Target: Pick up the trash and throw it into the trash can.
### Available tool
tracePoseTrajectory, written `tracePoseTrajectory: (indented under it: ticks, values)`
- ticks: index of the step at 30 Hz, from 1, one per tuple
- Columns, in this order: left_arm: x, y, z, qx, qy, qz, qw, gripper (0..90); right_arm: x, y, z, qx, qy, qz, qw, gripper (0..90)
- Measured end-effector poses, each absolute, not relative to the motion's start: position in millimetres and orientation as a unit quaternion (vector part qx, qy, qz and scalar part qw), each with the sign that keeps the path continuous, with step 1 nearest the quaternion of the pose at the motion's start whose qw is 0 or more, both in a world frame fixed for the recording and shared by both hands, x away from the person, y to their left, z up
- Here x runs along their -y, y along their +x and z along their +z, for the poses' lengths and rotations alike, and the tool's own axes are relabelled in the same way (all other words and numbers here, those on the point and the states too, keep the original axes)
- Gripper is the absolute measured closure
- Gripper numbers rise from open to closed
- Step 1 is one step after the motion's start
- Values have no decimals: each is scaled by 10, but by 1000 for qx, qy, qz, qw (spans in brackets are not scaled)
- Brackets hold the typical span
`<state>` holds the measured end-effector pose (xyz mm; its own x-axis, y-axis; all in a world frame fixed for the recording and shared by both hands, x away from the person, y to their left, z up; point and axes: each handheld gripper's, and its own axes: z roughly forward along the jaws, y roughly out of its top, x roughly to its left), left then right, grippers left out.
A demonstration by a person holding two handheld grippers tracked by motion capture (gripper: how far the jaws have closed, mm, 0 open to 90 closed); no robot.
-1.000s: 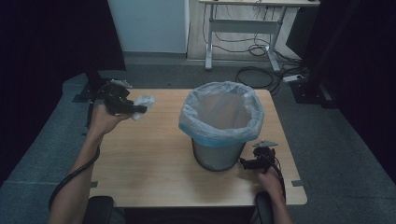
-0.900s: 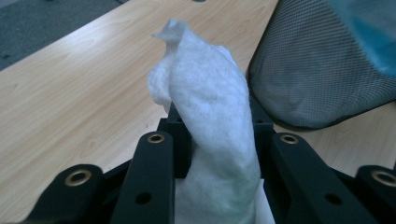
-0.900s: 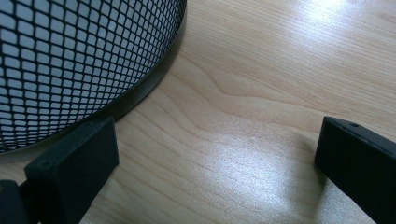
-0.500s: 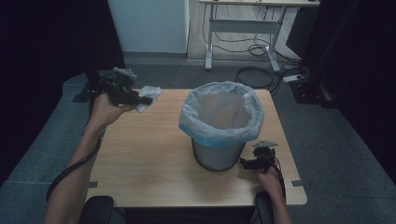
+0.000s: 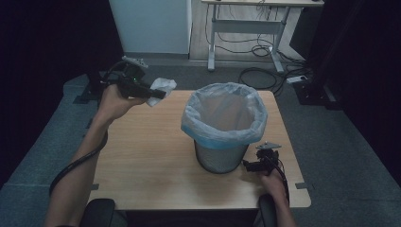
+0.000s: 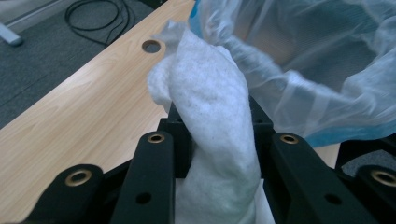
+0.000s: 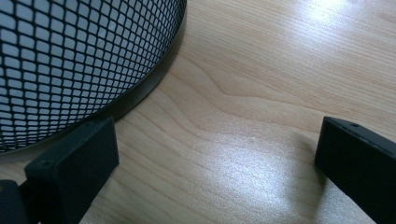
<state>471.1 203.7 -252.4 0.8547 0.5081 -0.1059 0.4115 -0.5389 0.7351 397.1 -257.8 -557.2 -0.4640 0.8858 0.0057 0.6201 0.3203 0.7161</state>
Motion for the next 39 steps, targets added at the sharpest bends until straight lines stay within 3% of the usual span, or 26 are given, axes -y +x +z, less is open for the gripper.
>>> tracePoseTrajectory:
  ticks: [19, 39]
  values:
    - [-1279, 4675, -2332, -195, 890, 34, 411, 708, 2578, 3972, -5571, -788, 478, 334, 199, 0]
    - [-404, 4707, -2648, -148, 912, 0, 383, 699, 2573, 3970, -5571, -790, 474, 335, 197, 0]
